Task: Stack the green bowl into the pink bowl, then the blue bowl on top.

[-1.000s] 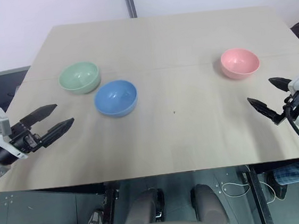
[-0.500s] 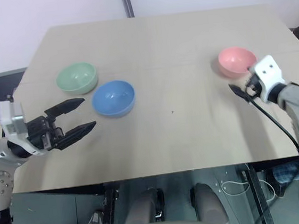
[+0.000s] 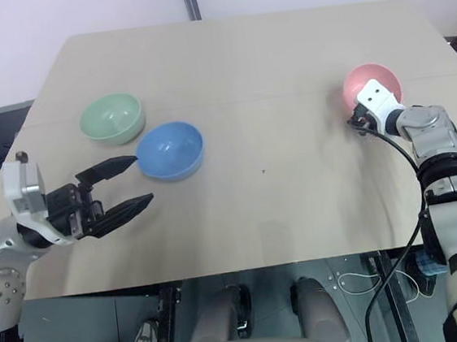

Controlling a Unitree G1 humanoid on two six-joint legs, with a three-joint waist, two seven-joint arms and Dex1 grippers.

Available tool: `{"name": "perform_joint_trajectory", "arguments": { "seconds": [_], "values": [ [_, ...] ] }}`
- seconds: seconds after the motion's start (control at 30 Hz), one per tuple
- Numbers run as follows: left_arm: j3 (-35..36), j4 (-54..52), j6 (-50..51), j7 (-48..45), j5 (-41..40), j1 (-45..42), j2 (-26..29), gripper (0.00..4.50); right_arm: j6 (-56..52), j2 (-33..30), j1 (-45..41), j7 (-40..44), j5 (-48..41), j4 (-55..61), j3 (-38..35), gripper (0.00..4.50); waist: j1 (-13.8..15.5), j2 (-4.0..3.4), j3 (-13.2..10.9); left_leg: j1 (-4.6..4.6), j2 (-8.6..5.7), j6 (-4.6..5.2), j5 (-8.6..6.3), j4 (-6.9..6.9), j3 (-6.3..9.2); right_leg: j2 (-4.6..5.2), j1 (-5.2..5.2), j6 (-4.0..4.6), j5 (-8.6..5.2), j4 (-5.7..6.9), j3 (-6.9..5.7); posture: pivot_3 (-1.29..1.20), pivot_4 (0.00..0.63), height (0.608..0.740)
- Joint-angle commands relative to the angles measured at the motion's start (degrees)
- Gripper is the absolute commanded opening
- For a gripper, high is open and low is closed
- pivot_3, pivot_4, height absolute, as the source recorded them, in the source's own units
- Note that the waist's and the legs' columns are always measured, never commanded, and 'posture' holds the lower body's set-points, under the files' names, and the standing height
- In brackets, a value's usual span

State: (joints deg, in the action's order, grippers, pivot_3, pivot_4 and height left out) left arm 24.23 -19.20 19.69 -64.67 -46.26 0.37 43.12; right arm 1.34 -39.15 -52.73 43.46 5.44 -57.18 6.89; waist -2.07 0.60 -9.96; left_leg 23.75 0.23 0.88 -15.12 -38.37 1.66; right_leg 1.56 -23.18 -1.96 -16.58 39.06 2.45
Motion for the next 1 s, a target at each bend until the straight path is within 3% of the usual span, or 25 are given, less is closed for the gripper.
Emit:
{"name": "perform_joint_trajectory", "arguments": {
  "seconds": [0.03, 0.2, 0.37, 0.5, 0.63, 0.8, 0.87, 0.9, 1.0],
  "values": [
    [1.99, -2.26, -1.0, 1.01, -0.69, 0.46, -0.19, 4.5, 4.17, -0.41, -1.75, 0.2, 1.2, 0.91, -0.05, 0.03, -0.14, 0.03, 0.02, -0.02, 0.0, 0.0, 0.0, -0.01, 0.0, -0.01, 0.0, 0.0, 0.0, 0.05, 0.0, 0.0, 0.15, 0.74],
    [1.13, -1.15, -2.43, 3.3, 1.8, 0.26, -1.26, 4.5, 2.07, -0.61, 2.24, 5.24, -1.8, 15.39, -1.3, 0.03, -0.17, 0.02, 0.02, -0.06, 0.02, 0.06, -0.03, -0.03, 0.03, -0.04, -0.01, 0.01, 0.0, 0.24, 0.01, 0.0, 0.15, 0.74],
    [-0.31, 1.19, -3.56, 7.03, 5.82, -1.31, -2.37, 4.5, -10.8, -1.23, 16.48, 11.09, -7.42, 48.96, -0.35, 0.03, 0.15, 0.02, 0.03, 0.0, 0.03, 0.24, -0.14, -0.04, 0.16, -0.03, -0.06, 0.01, 0.0, 0.3, -0.01, 0.0, 0.15, 0.74],
    [-0.59, 2.9, -4.21, 9.28, 8.24, -2.25, -2.74, 4.5, -22.06, -0.71, 27.21, 10.98, -8.75, 71.07, 2.95, 0.03, 0.66, 0.03, 0.03, 0.01, 0.03, 0.25, -0.15, -0.08, 0.21, -0.02, -0.06, 0.01, 0.0, 0.36, -0.04, 0.0, 0.15, 0.74],
    [-0.9, 3.39, -4.09, 10.31, 9.3, -2.49, -2.64, 4.5, -28.32, 0.71, 30.54, 8.37, -7.11, 78.82, 6.24, 0.03, 0.95, 0.04, 0.04, -0.04, 0.0, 0.25, -0.15, -0.24, 0.21, 0.0, -0.04, 0.01, 0.0, 0.52, -0.02, 0.0, 0.15, 0.74],
    [-2.15, 4.07, -4.97, 10.93, 11.38, -3.0, -2.61, 4.5, -32.19, 1.49, 29.24, 8.2, -6.4, 79.98, 9.29, 0.03, 1.21, 0.05, 0.04, -0.11, -0.01, 0.24, -0.14, -0.43, 0.27, -0.02, 0.01, 0.01, -0.01, 0.74, -0.1, 0.0, 0.15, 0.74],
    [-2.66, 4.03, -5.12, 11.22, 12.02, -3.29, -2.73, 4.5, -33.38, 2.05, 28.58, 8.64, -7.11, 80.15, 10.01, 1.01, 1.24, 0.05, 0.04, -0.1, -0.02, 0.23, -0.14, -0.47, 0.27, -0.03, 0.01, 0.01, -0.01, 0.74, -0.1, 0.0, 0.15, 0.74],
    [-2.91, 4.07, -5.08, 11.05, 12.19, -3.35, -2.59, 4.5, -34.36, 3.01, 28.49, 8.2, -7.87, 81.06, 10.04, 1.14, 1.24, 0.07, 0.05, -0.09, -0.02, 0.24, -0.14, -0.48, 0.27, -0.03, 0.01, 0.01, -0.01, 0.73, -0.11, 0.0, 0.15, 0.74],
    [-3.26, 4.04, -4.15, 10.71, 11.98, -3.44, -2.33, 4.5, -37.91, 5.05, 28.5, 7.03, -10.36, 84.29, 8.51, 2.57, 1.25, 0.07, 0.06, -0.06, -0.02, 0.23, -0.14, -0.48, 0.28, -0.03, 0.0, 0.01, -0.01, 0.72, -0.11, 0.0, 0.15, 0.74]
  ]
}}
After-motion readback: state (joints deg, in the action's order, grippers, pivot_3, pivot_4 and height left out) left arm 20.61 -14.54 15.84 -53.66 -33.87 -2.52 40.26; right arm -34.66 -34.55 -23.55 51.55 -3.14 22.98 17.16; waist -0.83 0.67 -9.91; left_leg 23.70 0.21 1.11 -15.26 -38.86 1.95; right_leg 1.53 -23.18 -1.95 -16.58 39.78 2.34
